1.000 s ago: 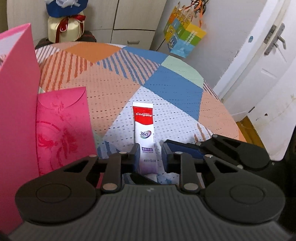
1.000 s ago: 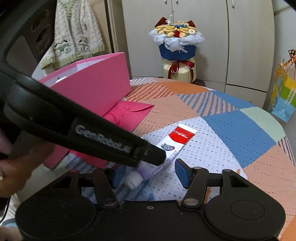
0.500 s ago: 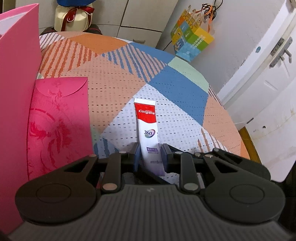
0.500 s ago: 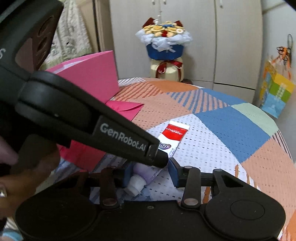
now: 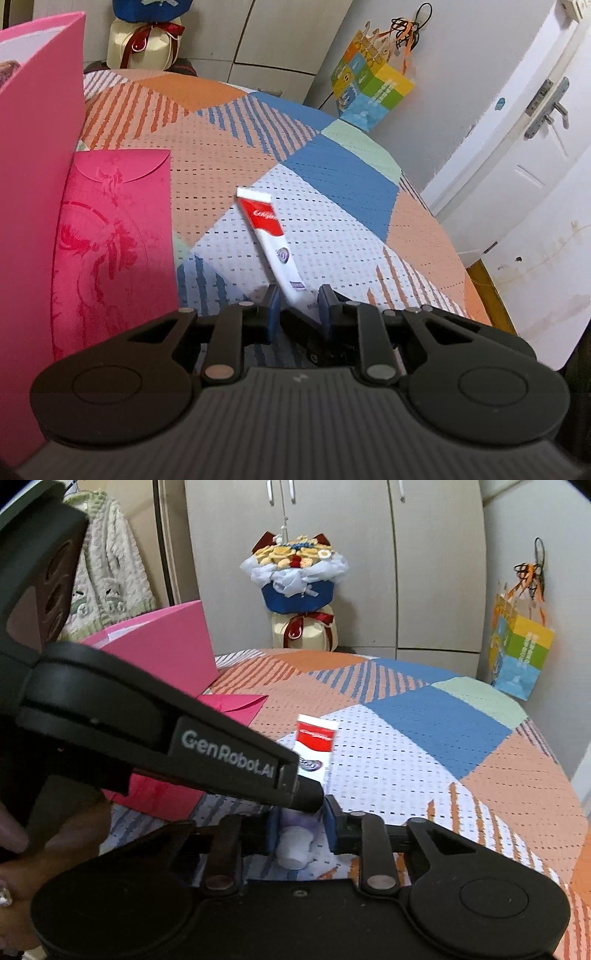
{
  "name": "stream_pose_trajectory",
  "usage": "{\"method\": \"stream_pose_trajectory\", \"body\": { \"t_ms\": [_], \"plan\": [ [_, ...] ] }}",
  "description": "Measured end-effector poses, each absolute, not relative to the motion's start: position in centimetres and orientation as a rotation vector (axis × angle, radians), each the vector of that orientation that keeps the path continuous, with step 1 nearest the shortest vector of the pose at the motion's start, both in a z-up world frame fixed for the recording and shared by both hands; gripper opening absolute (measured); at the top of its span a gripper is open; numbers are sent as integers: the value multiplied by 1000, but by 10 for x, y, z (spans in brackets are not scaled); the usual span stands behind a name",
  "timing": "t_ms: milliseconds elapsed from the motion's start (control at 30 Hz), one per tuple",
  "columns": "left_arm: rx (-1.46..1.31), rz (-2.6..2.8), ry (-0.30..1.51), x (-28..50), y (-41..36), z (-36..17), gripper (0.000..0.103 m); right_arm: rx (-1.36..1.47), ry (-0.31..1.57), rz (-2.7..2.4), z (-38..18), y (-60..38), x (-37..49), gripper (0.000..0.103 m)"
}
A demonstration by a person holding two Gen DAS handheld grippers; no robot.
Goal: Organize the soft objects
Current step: 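Grasp the Colgate toothpaste tube with the left gripper and lift it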
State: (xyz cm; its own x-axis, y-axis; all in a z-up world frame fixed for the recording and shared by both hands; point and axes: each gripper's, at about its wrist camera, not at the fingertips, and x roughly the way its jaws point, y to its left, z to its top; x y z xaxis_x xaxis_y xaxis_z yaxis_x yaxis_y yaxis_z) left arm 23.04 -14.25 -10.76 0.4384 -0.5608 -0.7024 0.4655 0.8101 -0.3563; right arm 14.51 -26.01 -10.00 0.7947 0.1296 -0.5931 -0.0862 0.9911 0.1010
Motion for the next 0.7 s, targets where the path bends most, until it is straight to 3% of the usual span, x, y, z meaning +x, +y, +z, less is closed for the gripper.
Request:
{"method": "stream_pose_trajectory", "body": {
  "t_ms": [700],
  "plan": [
    [-102, -637, 959, 194, -132, -102, 20, 64, 674, 117, -91, -250, 111, 26]
  ]
}}
